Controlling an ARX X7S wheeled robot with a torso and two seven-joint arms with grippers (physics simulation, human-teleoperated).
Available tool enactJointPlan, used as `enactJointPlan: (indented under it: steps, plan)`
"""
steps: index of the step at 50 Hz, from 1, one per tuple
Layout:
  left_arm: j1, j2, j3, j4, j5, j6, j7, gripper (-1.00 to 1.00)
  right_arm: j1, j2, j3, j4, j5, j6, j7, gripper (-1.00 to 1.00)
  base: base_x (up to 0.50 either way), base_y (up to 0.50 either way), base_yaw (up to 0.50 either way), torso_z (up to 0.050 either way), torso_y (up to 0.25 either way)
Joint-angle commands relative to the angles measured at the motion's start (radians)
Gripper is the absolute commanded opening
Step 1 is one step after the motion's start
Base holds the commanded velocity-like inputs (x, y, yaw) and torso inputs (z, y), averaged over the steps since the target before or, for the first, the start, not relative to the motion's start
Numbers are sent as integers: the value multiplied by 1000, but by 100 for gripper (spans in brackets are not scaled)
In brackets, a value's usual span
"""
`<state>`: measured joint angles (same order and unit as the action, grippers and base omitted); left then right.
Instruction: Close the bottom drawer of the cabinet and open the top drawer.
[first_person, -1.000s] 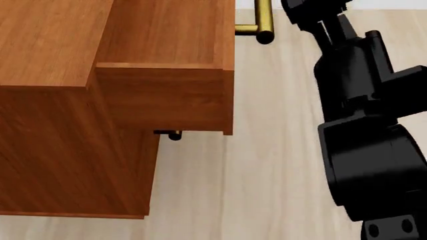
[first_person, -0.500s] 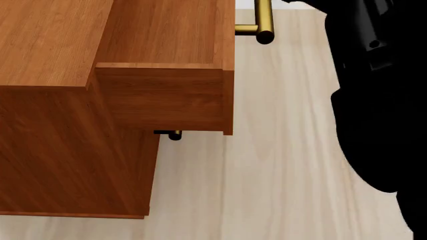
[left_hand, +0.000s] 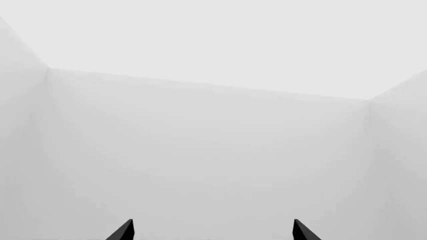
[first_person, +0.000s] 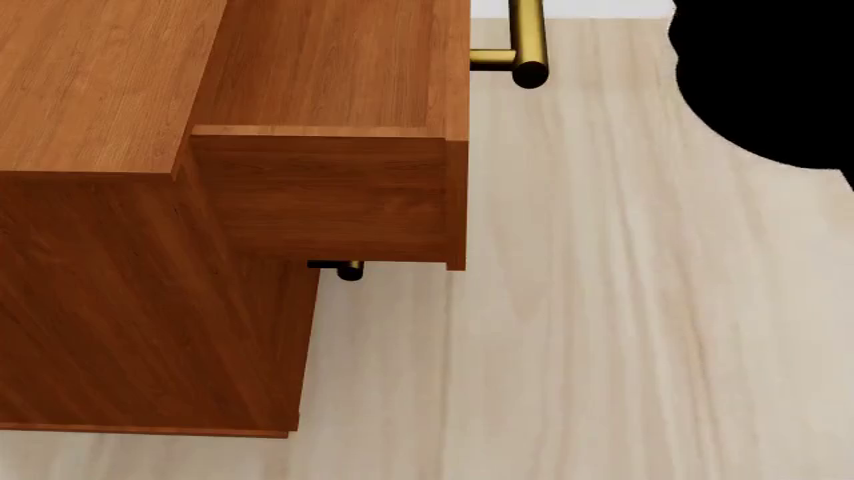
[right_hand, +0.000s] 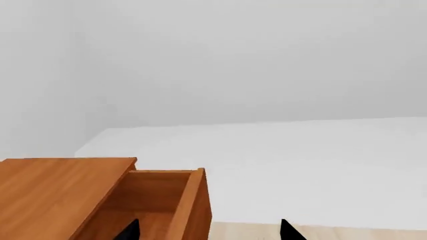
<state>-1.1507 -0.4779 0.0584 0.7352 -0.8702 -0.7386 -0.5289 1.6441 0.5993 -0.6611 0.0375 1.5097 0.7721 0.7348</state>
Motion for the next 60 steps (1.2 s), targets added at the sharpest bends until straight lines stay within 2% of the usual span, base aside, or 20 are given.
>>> enactJointPlan:
  steps: [1,8,32,47,56,60]
  plan:
    - [13,-2,-3,0,0,11,0,100,186,-48,-110,161,-50,160,-111,100,0,0,0,0,0]
    - [17,-5,0,-2,3,16,3,100,290,-108,-209,287,-128,241,-257,100,0,0,0,0,0]
    - [31,-17,-14,-6,-4,33,4,100,416,-265,-391,531,-299,267,-547,100,0,0,0,0,0]
    - [32,-16,-8,-8,-7,37,4,100,497,-444,-565,825,-481,187,-830,100,0,0,0,0,0]
    - [43,-14,3,-16,6,49,11,100,515,-597,-669,1094,-594,81,-1021,100,0,0,0,0,0]
    - [44,-11,7,-22,11,55,15,100,518,-599,-720,1092,-563,76,-1029,100,0,0,0,0,0]
